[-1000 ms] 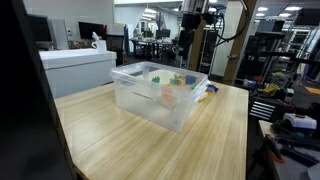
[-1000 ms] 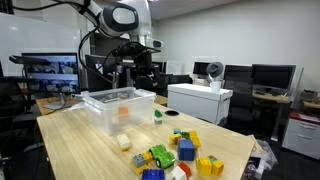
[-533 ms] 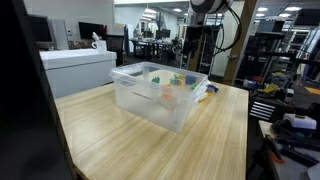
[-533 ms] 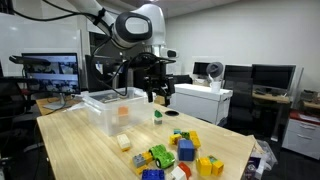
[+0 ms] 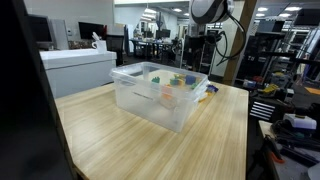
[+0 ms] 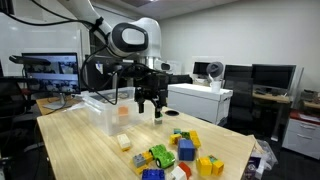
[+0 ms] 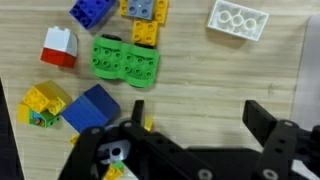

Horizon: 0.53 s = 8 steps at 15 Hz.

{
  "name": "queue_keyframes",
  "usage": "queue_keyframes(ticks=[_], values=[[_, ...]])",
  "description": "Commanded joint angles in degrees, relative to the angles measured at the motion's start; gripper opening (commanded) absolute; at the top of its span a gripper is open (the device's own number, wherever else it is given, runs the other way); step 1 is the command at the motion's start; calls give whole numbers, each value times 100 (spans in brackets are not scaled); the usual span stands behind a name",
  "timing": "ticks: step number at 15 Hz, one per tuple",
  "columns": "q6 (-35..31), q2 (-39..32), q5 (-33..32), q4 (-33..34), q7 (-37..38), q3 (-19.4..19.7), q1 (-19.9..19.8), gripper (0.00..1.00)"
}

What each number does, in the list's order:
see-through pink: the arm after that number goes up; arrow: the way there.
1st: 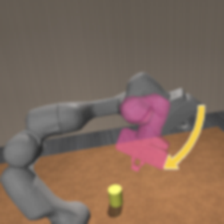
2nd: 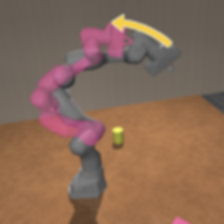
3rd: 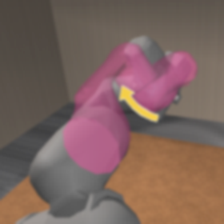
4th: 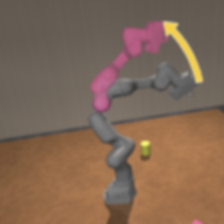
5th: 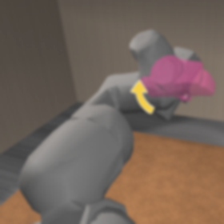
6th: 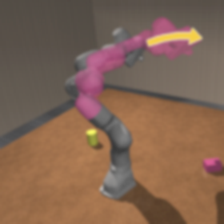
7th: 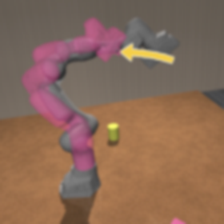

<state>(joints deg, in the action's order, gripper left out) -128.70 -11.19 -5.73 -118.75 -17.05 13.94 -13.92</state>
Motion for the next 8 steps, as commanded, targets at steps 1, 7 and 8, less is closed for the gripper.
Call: queue_keyframes(ticks=[1, 7, 8], values=[[-78, -179, -243, 178, 389, 115, -125, 100], [-127, -700, -317, 736, 717, 341, -341, 100], [-146, -803, -297, 806, 751, 346, -367, 100]])
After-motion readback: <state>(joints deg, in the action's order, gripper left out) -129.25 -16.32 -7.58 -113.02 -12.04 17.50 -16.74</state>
